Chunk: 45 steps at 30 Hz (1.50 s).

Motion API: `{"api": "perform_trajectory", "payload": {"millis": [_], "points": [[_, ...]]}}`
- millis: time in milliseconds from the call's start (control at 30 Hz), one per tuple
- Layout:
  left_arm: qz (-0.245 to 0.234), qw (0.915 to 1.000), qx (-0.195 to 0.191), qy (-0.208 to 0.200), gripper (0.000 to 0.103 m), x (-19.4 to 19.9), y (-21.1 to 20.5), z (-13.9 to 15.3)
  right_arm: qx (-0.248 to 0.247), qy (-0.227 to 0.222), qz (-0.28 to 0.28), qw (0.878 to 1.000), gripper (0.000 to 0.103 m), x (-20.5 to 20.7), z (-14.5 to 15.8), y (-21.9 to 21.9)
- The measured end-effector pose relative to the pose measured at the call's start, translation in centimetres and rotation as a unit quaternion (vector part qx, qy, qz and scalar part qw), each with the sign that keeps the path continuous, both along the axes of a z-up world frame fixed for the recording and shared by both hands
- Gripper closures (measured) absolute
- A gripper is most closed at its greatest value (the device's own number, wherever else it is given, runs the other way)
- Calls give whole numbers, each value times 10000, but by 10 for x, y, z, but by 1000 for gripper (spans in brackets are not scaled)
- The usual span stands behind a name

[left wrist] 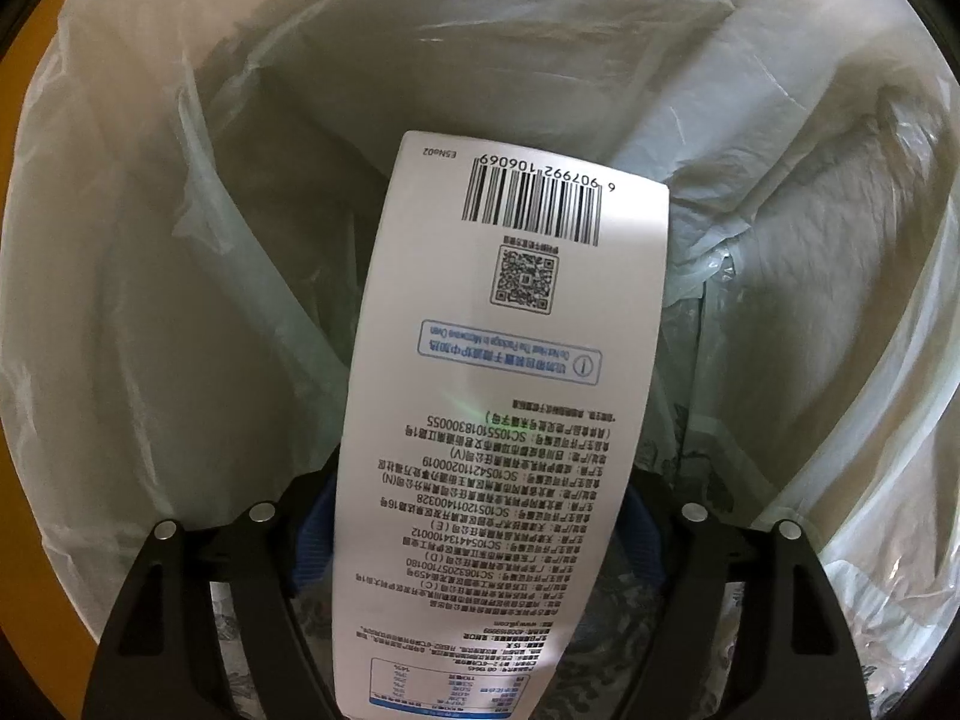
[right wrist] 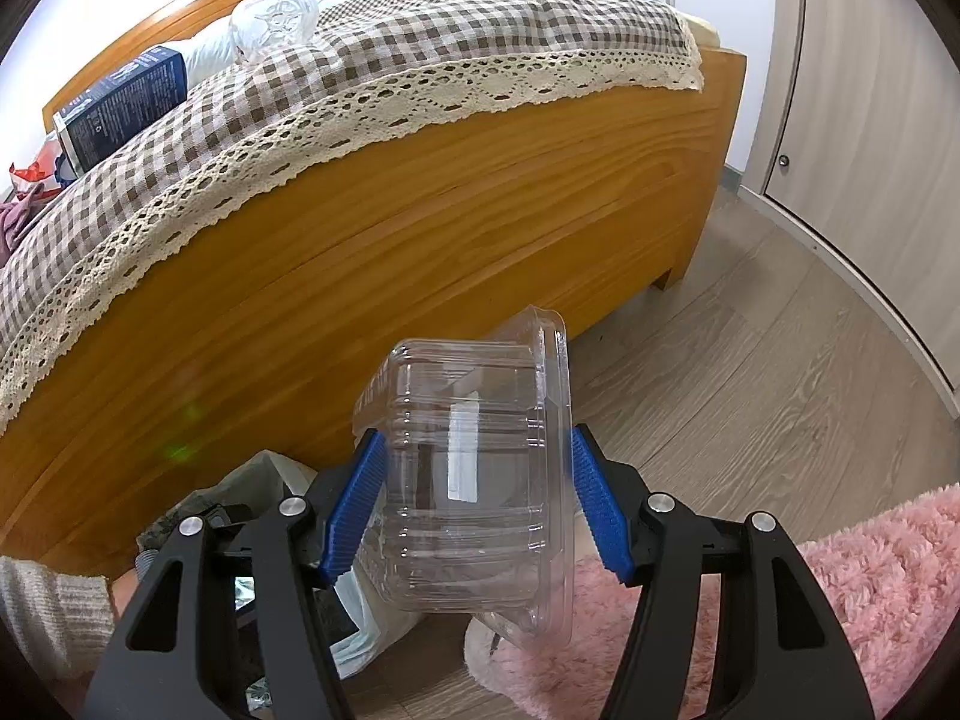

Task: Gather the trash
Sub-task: 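Lower the milk carton into the white-bag bin and open the left tool, then withdraw the left tool from the bin while the right tool holds the plastic box above it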

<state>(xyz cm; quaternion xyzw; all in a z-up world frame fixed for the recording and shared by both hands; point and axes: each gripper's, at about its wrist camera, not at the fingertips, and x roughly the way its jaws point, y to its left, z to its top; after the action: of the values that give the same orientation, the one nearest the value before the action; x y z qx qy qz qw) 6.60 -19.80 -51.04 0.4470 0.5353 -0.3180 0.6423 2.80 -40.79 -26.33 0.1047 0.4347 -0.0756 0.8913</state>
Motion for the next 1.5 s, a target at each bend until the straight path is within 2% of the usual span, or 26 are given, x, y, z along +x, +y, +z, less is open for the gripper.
{"api": "perform_trajectory", "payload": {"millis": [400,567,600,633,667,700,733,1100,1267,1300,1433,1500], "points": [[497,9987,80,82,24,8,10,28,100,-115,25,9999,42,-6,2,-2],[558,9984,124,20,24,7,12,33,138,-160,35,9998,42,-8,4,-3],[556,9984,98,-18,31,6,13,36,149,-165,34,9997,42,-8,4,-4],[546,9984,135,-53,52,6,14,34,162,-167,32,9997,42,-9,4,-4],[545,9983,225,-39,66,6,21,33,170,-169,34,9997,42,-9,5,-5],[583,9978,309,5,93,7,27,30,177,-174,38,9997,42,-8,5,-5],[647,9972,368,66,103,9,29,28,181,-184,46,9997,42,-9,5,-5],[1218,9920,205,249,103,31,56,25,171,-288,157,9993,42,-11,10,-1],[1437,9892,-95,258,103,33,71,61,187,-387,257,9987,42,-16,15,2],[1509,9879,-190,304,99,27,75,71,180,-408,281,9986,42,-16,16,3],[1865,9801,-564,377,60,19,86,112,134,-494,415,9978,42,-20,21,11],[1994,9767,-707,371,53,13,86,130,119,-519,466,9975,42,-22,22,12]]}}
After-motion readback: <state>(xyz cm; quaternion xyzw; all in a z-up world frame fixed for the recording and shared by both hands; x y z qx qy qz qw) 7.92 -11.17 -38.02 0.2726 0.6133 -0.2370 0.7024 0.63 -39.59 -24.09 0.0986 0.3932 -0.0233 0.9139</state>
